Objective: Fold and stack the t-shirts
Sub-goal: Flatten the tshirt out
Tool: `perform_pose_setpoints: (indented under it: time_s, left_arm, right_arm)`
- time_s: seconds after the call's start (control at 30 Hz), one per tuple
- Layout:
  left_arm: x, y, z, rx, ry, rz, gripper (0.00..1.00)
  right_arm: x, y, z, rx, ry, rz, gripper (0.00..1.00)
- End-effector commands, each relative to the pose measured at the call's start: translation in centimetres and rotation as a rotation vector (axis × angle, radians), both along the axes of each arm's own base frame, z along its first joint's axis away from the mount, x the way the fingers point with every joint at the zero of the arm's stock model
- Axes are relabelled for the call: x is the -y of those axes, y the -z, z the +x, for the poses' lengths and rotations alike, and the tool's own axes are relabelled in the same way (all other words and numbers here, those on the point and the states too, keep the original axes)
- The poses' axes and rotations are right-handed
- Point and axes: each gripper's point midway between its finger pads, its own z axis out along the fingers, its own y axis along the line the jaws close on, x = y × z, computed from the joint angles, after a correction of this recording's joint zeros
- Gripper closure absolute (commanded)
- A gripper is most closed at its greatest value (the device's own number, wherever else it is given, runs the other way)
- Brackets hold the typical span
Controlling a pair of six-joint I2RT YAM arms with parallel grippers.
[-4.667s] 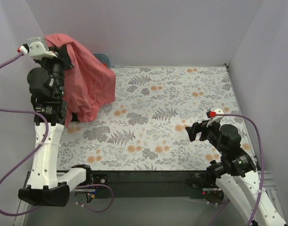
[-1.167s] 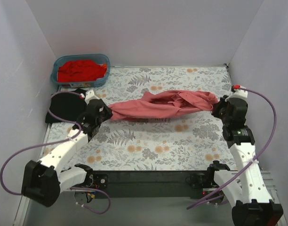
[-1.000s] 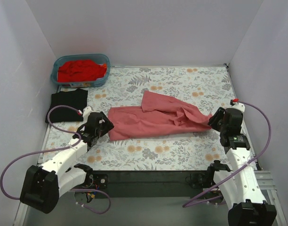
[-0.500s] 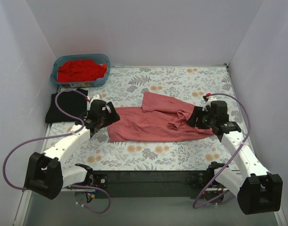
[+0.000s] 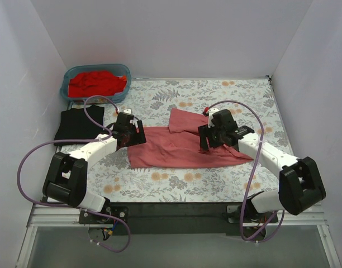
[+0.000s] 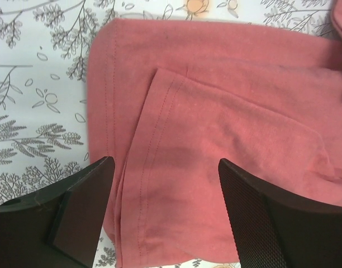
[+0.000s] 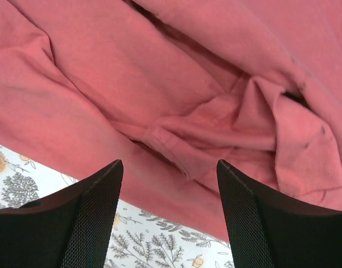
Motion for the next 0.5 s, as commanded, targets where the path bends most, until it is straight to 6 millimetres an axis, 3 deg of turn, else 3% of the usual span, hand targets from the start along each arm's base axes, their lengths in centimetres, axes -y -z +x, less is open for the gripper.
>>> perform_pose_setpoints:
  time_s: [0.0,0.1,0.23,0.47]
  left_arm:
    - [-0.2,-1.2,1.4,0.089,0.025,0.019,0.26]
    - [0.0,-0.3,0.9,0.065,0.046,0.017,0.27]
    - [0.4,-0.5,1.1,0.068,0.056,0.001,0.27]
    - [0.5,-1.1,2.4,0.088,0.026,-0.004,0.29]
  right_arm:
    - [-0.9,-1.2,1.8,0.085,-0.067,-0.1,0.25]
    - [-1.2,-0.3,2.3,0.075,-0.07,-0.174,0.26]
    - [-1.1,1.3,2.7,0.033,-0.066,-0.234,0.28]
    - [-1.2,2.1,2.4,0.005,-0.064,-0.243,0.36]
